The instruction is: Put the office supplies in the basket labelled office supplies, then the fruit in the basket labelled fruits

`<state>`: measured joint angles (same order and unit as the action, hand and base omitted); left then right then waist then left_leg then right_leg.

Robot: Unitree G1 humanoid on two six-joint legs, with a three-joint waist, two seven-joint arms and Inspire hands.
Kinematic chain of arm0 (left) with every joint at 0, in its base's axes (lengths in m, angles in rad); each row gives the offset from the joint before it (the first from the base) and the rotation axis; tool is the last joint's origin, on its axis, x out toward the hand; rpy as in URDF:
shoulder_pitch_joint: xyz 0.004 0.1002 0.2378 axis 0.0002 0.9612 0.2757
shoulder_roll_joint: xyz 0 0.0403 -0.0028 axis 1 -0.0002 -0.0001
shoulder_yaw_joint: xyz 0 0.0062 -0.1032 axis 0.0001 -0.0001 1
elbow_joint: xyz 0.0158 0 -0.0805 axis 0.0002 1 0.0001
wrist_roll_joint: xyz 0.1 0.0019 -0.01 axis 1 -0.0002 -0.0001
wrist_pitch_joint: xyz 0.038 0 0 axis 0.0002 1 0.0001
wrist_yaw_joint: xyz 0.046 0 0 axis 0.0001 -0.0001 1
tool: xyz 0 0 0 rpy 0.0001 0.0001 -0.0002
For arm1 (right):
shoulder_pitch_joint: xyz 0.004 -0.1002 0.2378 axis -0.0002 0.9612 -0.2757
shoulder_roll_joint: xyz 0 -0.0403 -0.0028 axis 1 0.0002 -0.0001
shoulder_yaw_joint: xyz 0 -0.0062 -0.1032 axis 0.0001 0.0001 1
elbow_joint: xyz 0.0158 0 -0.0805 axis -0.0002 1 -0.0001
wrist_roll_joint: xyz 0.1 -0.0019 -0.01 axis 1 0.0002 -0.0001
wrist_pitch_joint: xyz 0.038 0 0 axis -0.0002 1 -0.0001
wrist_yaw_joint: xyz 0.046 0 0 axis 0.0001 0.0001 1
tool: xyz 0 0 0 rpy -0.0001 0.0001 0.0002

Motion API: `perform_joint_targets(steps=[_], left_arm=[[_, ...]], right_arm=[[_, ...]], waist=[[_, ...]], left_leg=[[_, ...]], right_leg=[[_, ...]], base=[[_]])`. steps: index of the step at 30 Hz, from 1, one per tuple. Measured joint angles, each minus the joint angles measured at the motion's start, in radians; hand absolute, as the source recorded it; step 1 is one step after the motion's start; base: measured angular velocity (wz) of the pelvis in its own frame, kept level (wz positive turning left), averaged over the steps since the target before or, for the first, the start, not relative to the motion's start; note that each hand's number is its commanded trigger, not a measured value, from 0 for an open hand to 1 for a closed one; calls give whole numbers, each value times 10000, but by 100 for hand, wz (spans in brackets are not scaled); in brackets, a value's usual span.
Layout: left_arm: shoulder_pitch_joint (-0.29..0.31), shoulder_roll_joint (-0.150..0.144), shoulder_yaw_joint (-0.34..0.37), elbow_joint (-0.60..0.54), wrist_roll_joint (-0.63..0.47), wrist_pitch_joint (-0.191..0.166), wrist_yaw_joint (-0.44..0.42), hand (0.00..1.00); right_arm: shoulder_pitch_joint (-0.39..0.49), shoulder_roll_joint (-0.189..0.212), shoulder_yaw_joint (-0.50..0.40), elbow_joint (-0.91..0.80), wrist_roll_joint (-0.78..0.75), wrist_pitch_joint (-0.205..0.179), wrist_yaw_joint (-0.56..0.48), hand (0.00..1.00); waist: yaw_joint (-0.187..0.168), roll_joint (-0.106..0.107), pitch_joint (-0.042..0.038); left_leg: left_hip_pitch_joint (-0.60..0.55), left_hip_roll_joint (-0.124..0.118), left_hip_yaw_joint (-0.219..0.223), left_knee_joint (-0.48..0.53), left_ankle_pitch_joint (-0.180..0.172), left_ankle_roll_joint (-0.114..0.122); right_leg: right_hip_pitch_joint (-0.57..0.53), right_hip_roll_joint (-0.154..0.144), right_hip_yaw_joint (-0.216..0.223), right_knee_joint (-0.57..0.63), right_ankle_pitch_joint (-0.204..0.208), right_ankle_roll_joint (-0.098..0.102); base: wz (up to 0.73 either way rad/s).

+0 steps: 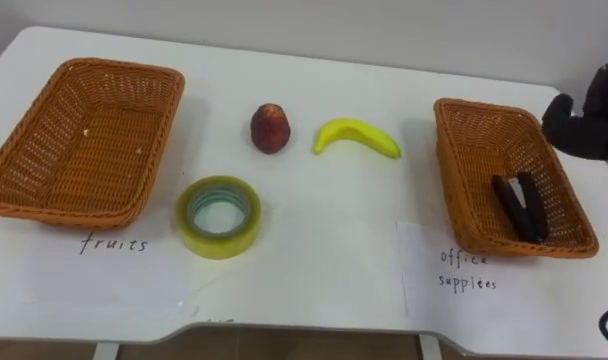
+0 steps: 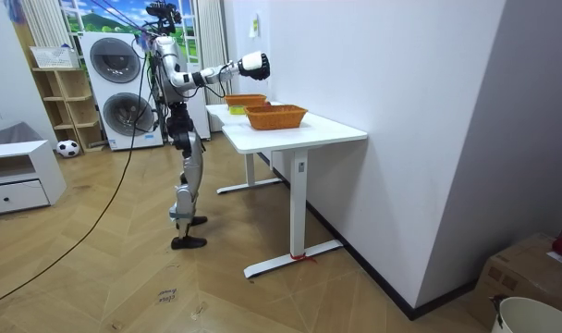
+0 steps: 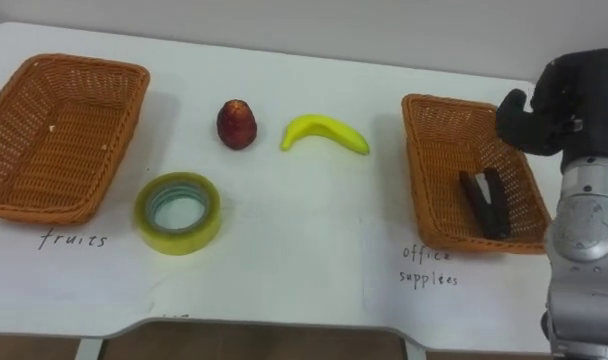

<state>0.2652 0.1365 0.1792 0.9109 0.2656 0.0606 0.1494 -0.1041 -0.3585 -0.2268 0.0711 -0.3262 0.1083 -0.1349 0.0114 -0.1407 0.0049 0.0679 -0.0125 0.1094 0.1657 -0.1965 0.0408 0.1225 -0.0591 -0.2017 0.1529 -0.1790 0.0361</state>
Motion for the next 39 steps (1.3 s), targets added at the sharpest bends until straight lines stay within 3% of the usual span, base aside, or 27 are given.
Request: perform_joint_targets(steps=[3,9,19,25,39], left_arm=[[-35,-17,-124,0,1,-16,1,0],[-71,-10,-171,-1,9,-30,-9,0],[-67,125,-187,-103,75,-26,-4,0],[-128,132,-327,-94,-10,-50,285,0],[-315,112,-387,433,14,-148,122,0]], right_arm=[[28,1,210,252,-3,-4,225,0],[29,1,210,337,-43,-15,480,0],[56,1,227,-626,46,-57,610,0],[55,1,537,-963,241,-307,531,0],[-32,1,942,-2510,456,-288,749,0]], waist=[[-1,78,52],[28,128,29],[196,136,-83],[213,191,-44],[266,267,3]], left_leg=[[-13,3,5,-2,0,0],[0,14,10,-10,0,0],[11,-3,4,6,1,1],[157,-1,-55,-2,0,1],[10,-3,-33,1,-1,1]], right_leg=[[-16,-10,9,-1,0,0],[-17,-8,-3,3,0,0],[12,-4,65,6,0,0],[185,-9,99,3,0,0],[78,2,-55,13,0,0]], base=[[0],[0],[-1],[2],[0]])
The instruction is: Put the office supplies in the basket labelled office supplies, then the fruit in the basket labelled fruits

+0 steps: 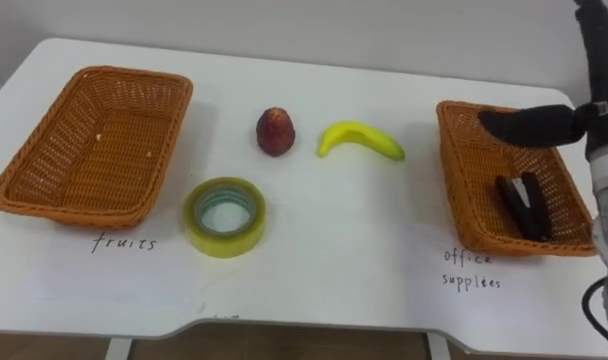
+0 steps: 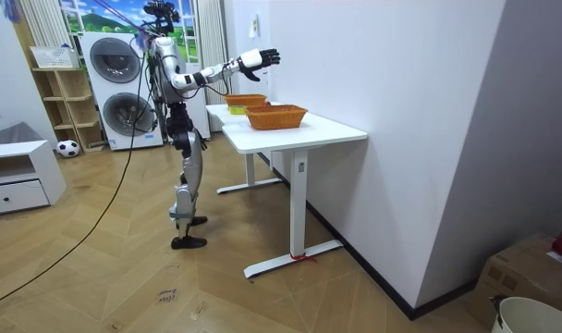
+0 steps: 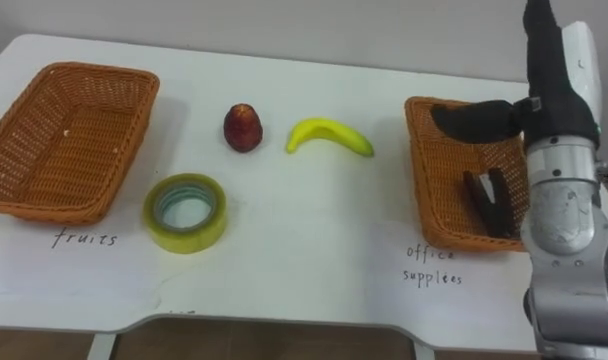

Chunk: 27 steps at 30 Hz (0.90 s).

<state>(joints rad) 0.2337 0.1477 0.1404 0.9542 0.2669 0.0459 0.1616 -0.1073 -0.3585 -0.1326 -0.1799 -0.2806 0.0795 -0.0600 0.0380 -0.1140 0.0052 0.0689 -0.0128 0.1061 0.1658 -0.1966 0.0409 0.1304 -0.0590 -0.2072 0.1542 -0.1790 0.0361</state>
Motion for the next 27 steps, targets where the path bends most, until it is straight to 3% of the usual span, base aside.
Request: perform_joint_targets(steps=[7,13,22,27], left_arm=[[-54,-25,-47,67,-24,-33,13,0],[33,-11,-89,103,-7,-24,121,0],[115,7,-385,73,64,-9,330,0],[72,-129,-544,-13,307,173,455,0]], right_arm=[[-133,79,546,-390,5,37,757,0],[-317,84,1073,-679,-5,65,1109,0],[-318,566,1704,-720,486,81,1311,0],[-324,629,2318,-976,877,85,1466,0]], waist=[[280,21,-1],[491,3,-10],[819,-67,-13],[1112,-32,8]], left_leg=[[-51,-9,-11,-13,0,1],[-56,-16,-277,-10,1,0],[-194,-25,-521,21,1,-1],[-243,-41,-524,44,4,-6]], right_leg=[[-35,-3,-25,-14,0,0],[21,0,-186,-20,0,0],[70,-26,-568,-34,0,0],[16,-8,-521,-34,0,0]], base=[[3],[11],[8],[2]])
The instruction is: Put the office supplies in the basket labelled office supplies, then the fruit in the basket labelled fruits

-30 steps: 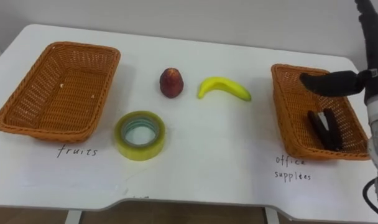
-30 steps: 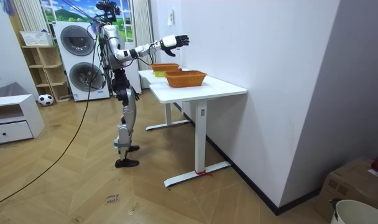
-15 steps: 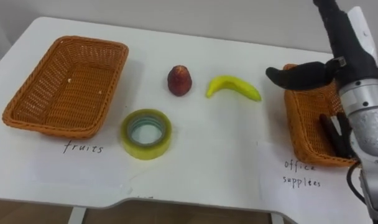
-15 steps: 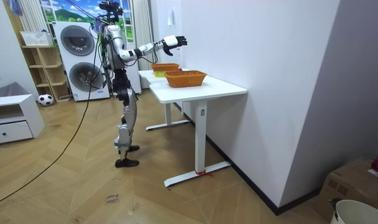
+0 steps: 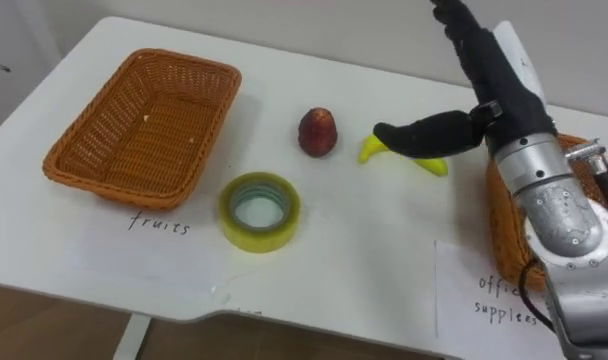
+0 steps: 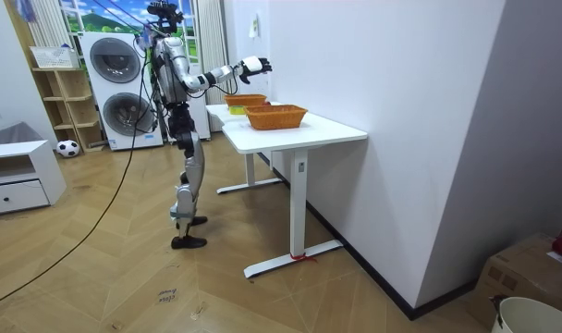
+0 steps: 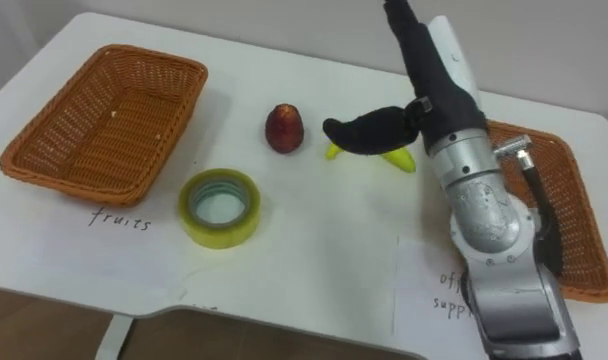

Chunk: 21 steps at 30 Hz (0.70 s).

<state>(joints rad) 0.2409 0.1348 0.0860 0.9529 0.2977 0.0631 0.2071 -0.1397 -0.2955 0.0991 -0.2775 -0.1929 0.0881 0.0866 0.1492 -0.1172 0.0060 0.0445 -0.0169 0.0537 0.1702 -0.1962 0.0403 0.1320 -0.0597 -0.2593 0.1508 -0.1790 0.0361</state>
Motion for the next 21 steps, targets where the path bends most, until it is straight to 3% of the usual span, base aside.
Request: perform_joint_targets(steps=[6,11,15,21], left_arm=[[-9,2,-323,123,0,22,268,0],[70,-10,-327,182,1,110,285,0],[81,-10,-361,146,0,227,285,0],[36,-9,-538,86,209,288,266,0]], right_arm=[[-3,373,720,1,30,0,26,0],[-5,377,1318,91,52,0,31,0],[-15,438,1373,421,201,0,30,0],[-90,895,1427,793,281,0,23,0]], waist=[[254,24,14],[383,33,22],[471,43,30],[498,68,47]], left_leg=[[-1,-5,-21,43,1,-1],[8,21,-34,68,2,0],[-39,27,-95,94,2,1],[-198,11,-160,134,10,-13]], right_leg=[[-6,-10,80,-5,0,0],[45,-20,85,-15,-1,1],[62,-24,34,-13,-1,1],[-23,-21,-282,-10,0,1]], base=[[1],[2],[0],[3]])
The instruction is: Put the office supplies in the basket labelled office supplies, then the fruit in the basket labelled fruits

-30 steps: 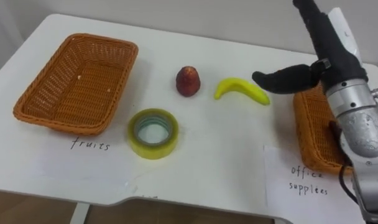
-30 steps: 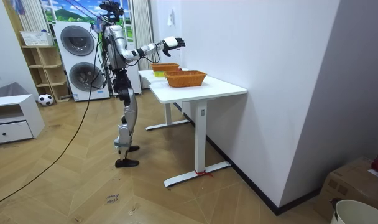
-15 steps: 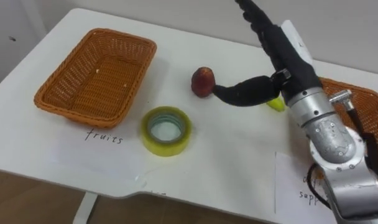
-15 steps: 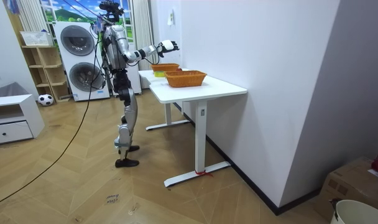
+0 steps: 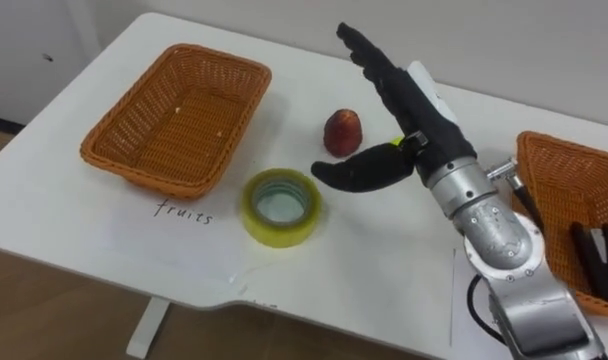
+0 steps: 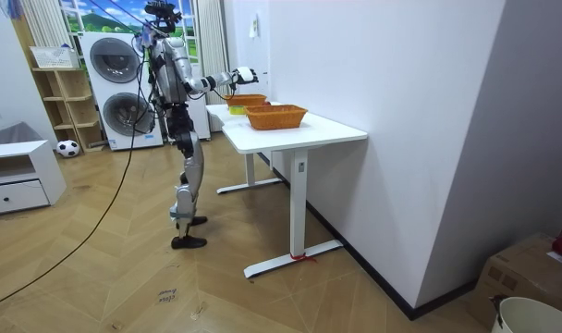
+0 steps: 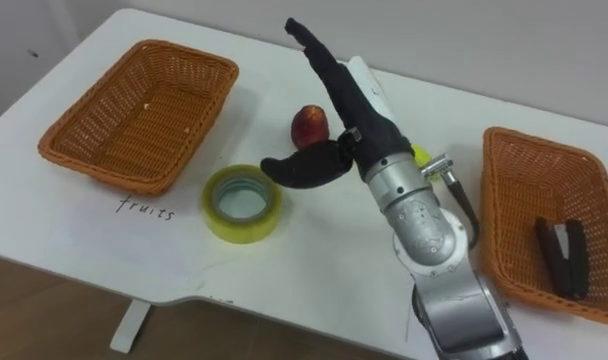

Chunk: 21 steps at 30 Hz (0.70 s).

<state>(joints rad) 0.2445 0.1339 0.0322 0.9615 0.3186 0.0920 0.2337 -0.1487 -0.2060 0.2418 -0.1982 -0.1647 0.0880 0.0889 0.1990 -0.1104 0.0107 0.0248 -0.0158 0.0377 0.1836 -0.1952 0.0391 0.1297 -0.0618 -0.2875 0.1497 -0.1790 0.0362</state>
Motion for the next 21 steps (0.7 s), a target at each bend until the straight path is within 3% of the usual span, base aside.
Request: perform_joint_targets(steps=[9,16,21], left_arm=[[-72,-21,-2,-1,-2,140,4,0],[-74,-26,-8,-89,-3,180,36,0],[-109,-30,-11,-233,-5,180,35,0]], right_arm=[[-192,382,141,759,84,0,-101,0],[-305,396,534,1162,67,3,-126,0],[-316,390,555,1211,14,4,-118,0]], waist=[[30,9,5],[45,112,56],[177,166,51]], left_leg=[[-30,-39,-143,31,11,-7],[-65,-57,-172,41,11,-6],[-66,-62,-165,44,13,-3]], right_leg=[[-21,0,-173,-4,0,0],[-74,-16,-169,-4,0,0],[-86,-30,-170,-6,0,0]], base=[[3],[0],[0]])
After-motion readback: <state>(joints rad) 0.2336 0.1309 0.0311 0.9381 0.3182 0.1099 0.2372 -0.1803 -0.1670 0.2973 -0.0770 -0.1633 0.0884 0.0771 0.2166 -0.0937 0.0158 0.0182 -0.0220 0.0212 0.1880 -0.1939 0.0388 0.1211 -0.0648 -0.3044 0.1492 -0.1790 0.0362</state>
